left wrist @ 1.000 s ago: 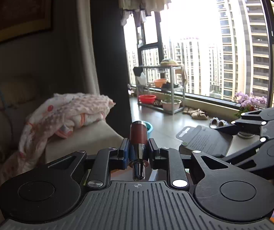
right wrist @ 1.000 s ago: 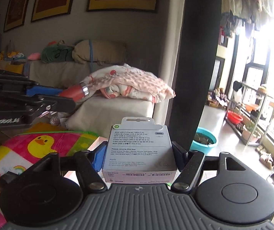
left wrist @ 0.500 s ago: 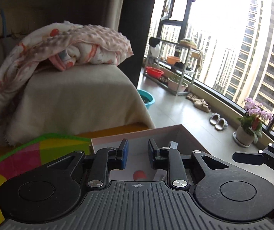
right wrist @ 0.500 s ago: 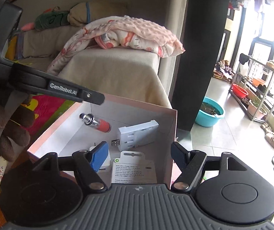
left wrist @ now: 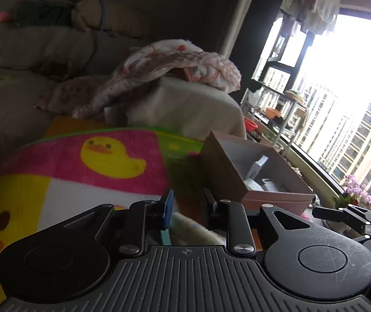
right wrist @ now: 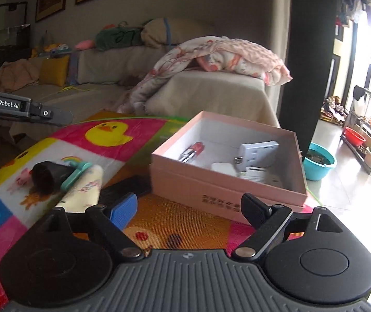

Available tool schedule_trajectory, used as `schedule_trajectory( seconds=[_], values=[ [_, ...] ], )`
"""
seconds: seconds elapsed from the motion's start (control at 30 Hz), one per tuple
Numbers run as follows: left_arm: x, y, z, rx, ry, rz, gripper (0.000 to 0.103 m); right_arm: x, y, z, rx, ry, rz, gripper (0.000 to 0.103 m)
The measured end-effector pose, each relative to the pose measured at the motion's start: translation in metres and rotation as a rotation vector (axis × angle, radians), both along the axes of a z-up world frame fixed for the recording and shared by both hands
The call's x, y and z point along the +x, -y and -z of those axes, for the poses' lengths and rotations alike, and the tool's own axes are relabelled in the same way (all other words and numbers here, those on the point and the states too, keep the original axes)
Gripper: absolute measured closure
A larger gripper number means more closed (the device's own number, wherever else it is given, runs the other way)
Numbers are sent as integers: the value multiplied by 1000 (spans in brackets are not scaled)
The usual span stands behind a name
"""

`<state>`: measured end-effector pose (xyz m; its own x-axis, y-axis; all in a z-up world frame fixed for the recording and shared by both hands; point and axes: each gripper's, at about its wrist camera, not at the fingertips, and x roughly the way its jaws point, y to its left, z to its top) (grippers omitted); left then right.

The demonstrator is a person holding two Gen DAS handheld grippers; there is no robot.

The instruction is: Organize rigid objects

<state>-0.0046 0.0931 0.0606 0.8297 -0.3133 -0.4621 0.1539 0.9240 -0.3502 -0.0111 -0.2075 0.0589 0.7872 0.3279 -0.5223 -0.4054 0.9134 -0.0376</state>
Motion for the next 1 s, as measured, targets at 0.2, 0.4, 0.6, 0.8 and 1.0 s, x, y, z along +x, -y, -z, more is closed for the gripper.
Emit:
schedule_trajectory(
  seconds=[0.2,0.4,0.6,0.8,1.0],
  values=[
    [-27,-27,21,-48,-38,-69,78,-3,-37,-2,53,-52,-112,16],
    [-28,4,22,21,-26,87,78,41,-86,-1,80,-163,-185,43],
    [-32,2,30,33,-42,63,78,69,-111,21,74,-293,-232,52],
    [-31,13,34,34,-49,133,78,38,-91,14,25,-227,-254,65],
    [-29,44,37,103,-43,210,78,6,-25,-1,32,-154,-109,98]
  ],
)
